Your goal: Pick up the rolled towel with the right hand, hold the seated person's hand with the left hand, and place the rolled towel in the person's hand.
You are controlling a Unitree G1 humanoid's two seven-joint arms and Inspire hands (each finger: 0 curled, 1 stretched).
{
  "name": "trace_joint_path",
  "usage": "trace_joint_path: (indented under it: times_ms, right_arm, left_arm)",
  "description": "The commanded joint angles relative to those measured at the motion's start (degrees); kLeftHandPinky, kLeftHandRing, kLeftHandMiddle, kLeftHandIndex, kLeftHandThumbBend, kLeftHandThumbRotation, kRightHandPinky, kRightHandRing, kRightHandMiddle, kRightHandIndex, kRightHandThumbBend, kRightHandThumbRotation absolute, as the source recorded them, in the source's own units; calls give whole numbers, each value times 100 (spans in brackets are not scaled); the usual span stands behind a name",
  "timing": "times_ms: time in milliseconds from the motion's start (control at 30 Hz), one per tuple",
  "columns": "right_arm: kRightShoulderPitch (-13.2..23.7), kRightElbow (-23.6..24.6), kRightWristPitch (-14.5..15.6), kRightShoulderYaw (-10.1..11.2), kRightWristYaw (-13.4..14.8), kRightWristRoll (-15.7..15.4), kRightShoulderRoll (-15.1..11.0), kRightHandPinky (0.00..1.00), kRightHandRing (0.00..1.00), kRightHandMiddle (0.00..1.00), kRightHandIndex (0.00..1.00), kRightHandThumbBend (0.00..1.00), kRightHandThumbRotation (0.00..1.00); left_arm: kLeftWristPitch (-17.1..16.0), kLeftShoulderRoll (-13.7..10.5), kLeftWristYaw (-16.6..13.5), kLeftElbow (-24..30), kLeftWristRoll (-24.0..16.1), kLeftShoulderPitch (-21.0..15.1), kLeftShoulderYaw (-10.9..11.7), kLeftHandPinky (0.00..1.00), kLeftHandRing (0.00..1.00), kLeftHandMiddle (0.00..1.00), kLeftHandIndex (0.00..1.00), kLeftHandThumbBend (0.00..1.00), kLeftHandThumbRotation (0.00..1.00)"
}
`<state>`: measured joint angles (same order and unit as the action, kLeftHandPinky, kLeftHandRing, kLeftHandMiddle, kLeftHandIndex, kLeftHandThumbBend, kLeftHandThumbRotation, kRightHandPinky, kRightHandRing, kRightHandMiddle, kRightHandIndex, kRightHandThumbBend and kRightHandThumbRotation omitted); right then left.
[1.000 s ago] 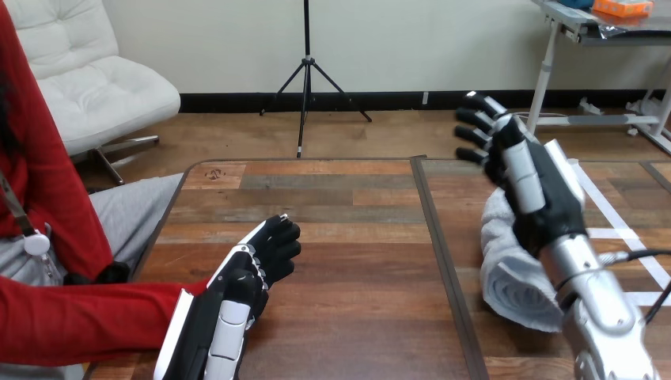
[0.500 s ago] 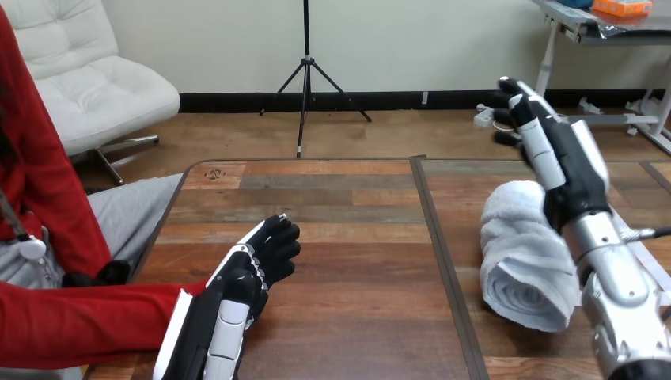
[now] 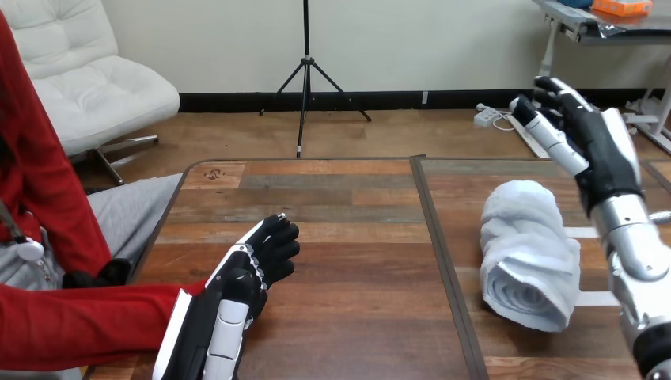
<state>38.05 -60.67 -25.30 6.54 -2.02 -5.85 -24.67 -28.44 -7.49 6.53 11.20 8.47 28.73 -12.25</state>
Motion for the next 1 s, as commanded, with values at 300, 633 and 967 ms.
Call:
trace_joint_path:
  times_ms: [300,633,967]
  right_arm:
    - [1065,-827,423,-309,141,-474,-327,83,92,97,99,100,69]
    - [1201,-1056,980,-414,203,-631,-317,87,99,100,100,100,58]
    - [1141,-1150,1145,-546,371,-762,-256,87,100,100,100,100,46]
  left_arm:
    - [-93,274,-36,93,6,-322,86,83,85,85,85,74,100]
    - [-116,271,-59,57,0,-306,91,82,84,84,85,73,100]
    - [-120,259,-42,67,22,-299,91,81,84,85,84,72,100]
